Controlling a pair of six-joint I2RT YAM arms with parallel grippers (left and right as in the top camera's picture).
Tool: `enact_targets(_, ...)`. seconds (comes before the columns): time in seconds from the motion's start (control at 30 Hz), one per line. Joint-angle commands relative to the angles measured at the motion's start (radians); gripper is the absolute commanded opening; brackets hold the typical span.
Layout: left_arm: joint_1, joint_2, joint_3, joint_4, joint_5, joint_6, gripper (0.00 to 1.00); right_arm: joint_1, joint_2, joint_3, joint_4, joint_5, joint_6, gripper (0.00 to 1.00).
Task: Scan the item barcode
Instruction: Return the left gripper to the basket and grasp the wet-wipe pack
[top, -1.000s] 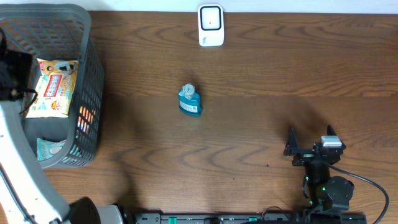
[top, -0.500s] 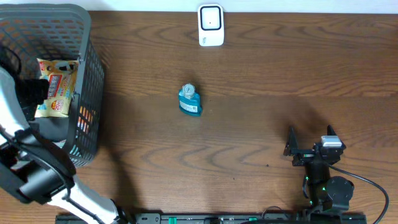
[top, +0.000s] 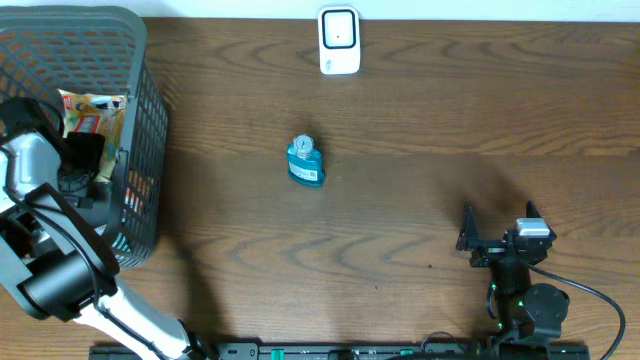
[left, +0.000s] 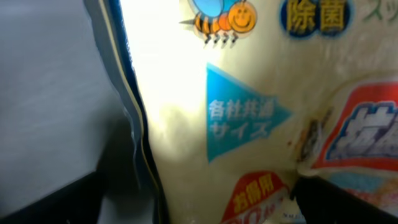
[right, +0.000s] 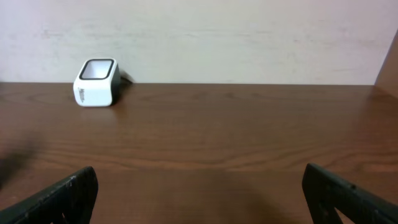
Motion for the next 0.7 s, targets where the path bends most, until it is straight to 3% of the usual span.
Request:
enact_targets(0.0,0.000,0.025,-0.084,0.078,0.060,0.021,0.98,0.005,-0.005,-0.001,-0.003,0.003,-0.014,0.99)
enact_targets(0.1,-0.001,0.034,-0.084,0.090,0.060,0.047,1.00,0.005,-0.005,-0.001,-0.003,0.003,-0.014,0.99)
enact_targets(0.2,0.000,0.034,-0.084,0.097,0.059,0.095,0.63,0.005,-0.005,-0.001,-0.003,0.003,-0.014,0.99)
enact_targets(0.27,0.000,0.034,-0.085,0.097,0.059,0.125,0.55,0.005,-0.005,-0.001,-0.003,0.003,-0.014,0.99)
enact_targets(0.3,-0.001,0.034,-0.085,0.096,0.060,0.143,0.55,0.005,-0.005,-0.001,-0.003,0.003,-0.014,0.99)
enact_targets(0.33,-0.002,0.035,-0.090,0.092,0.059,0.153,0.63,0.005,-0.005,-0.001,-0.003,0.003,-0.014,0.99)
enact_targets(0.4,-0.002,0.035,-0.117,0.095,0.059,0.156,0.97,0.005,-0.005,-0.001,-0.003,0.003,-0.014,0.99)
enact_targets(0.67,-0.002,0.054,-0.218,0.220,0.059,0.155,0.98,0.005,-0.005,-0.001,-0.003,0.003,-0.014,0.99)
